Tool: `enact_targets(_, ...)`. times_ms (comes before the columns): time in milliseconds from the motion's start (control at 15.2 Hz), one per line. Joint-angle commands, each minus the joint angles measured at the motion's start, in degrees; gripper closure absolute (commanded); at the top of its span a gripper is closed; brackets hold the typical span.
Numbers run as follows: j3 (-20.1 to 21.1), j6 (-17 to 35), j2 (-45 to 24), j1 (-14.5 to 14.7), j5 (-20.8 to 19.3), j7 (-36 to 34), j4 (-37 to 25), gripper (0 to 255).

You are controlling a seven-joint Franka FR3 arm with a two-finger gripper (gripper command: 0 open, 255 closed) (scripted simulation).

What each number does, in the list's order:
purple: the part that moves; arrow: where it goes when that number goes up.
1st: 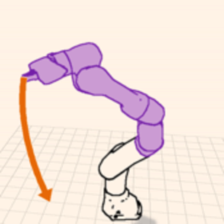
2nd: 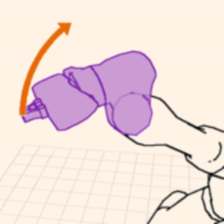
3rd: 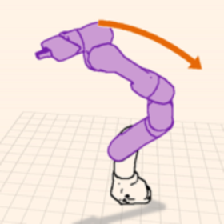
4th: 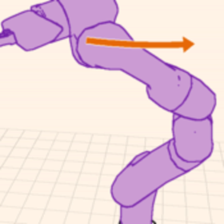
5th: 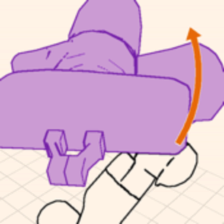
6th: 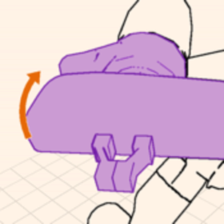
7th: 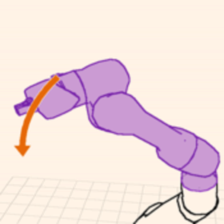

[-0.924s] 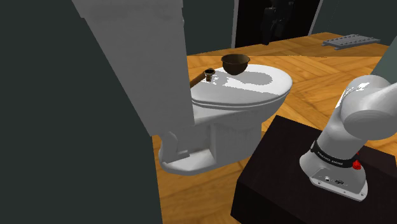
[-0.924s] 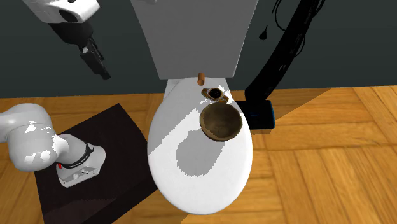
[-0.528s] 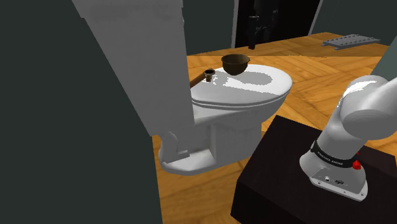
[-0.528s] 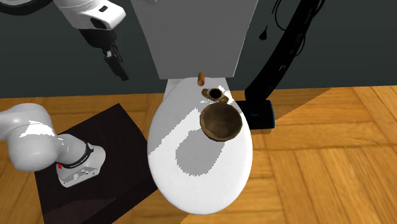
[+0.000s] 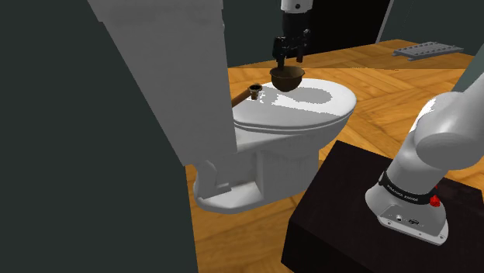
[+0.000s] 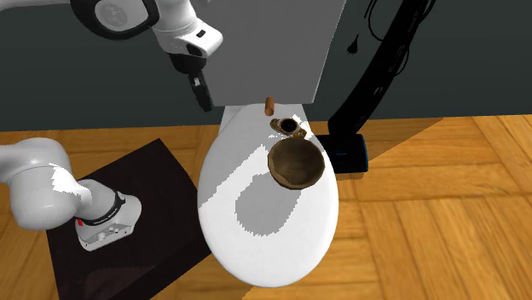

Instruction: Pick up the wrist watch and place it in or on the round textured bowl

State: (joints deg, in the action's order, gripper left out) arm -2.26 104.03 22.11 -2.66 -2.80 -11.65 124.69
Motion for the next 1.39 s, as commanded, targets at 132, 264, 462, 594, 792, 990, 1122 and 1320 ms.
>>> enact_targets(132, -0.91, 4.05, -8.4, -0.85, 0.43, -1.39, -4.13, 0)
enact_targets(264, -1.35, 5.66, -12.61, -1.22, 0.77, -2.05, -6.61, 0)
enact_targets(462, -2.01, 7.6, -18.99, -1.81, 1.44, -2.92, -10.83, 0)
enact_targets(594, -2.45, 8.58, -23.28, -2.22, 2.0, -3.44, -13.99, 0)
enact_targets(792, -3.07, 9.56, -29.79, -2.92, 2.97, -4.13, -19.29, 0)
enact_targets(990, -3.62, 9.93, -36.43, -3.75, 4.09, -4.76, -25.3, 0)
enact_targets(1122, -3.93, 9.82, -40.97, -4.39, 4.9, -5.19, -29.77, 0)
enact_targets(1320, -4.21, 9.31, -46.31, -5.24, 5.83, -5.72, -35.41, 0)
